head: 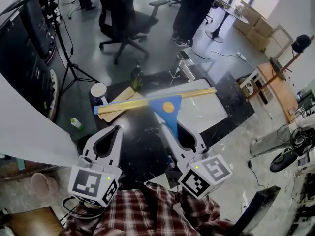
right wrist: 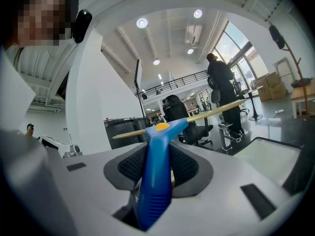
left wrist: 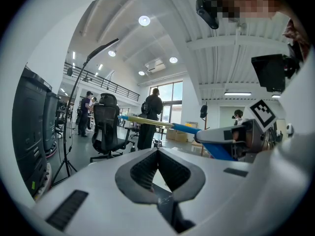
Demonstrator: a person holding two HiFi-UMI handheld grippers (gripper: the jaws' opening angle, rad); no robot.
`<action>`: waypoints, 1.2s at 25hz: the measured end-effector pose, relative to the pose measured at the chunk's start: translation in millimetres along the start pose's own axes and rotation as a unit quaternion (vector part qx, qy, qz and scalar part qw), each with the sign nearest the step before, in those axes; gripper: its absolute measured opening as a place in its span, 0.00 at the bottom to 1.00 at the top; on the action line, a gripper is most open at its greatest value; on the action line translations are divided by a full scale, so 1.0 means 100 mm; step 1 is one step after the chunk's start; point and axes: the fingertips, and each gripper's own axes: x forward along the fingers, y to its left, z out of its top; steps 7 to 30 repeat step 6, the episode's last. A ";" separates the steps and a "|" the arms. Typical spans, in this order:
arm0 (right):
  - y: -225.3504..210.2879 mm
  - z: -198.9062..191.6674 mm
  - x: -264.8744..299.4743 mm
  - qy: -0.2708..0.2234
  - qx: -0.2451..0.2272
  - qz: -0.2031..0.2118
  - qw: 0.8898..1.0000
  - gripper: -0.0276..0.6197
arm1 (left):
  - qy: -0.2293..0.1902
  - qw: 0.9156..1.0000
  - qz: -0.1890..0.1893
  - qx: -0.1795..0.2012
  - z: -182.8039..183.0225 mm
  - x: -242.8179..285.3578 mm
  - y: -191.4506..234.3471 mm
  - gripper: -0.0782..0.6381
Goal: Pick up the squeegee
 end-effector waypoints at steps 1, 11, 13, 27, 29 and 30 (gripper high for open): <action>0.00 0.00 -0.01 0.000 0.000 0.000 1.000 0.26 | 0.000 1.000 0.000 0.000 0.00 0.00 -0.01 0.12; -0.01 0.02 -0.04 0.001 0.001 0.000 1.000 0.26 | -0.001 1.000 0.003 0.000 0.02 -0.01 -0.03 0.12; -0.01 0.02 -0.04 0.001 0.001 0.000 1.000 0.26 | -0.001 1.000 0.003 0.000 0.02 -0.01 -0.03 0.12; -0.01 0.02 -0.04 0.001 0.001 0.000 1.000 0.26 | -0.001 1.000 0.003 0.000 0.02 -0.01 -0.03 0.12; -0.01 0.02 -0.04 0.001 0.001 0.000 1.000 0.26 | -0.001 1.000 0.003 0.000 0.02 -0.01 -0.03 0.12; -0.01 0.02 -0.04 0.001 0.001 0.000 1.000 0.26 | -0.001 1.000 0.003 0.000 0.02 -0.01 -0.03 0.12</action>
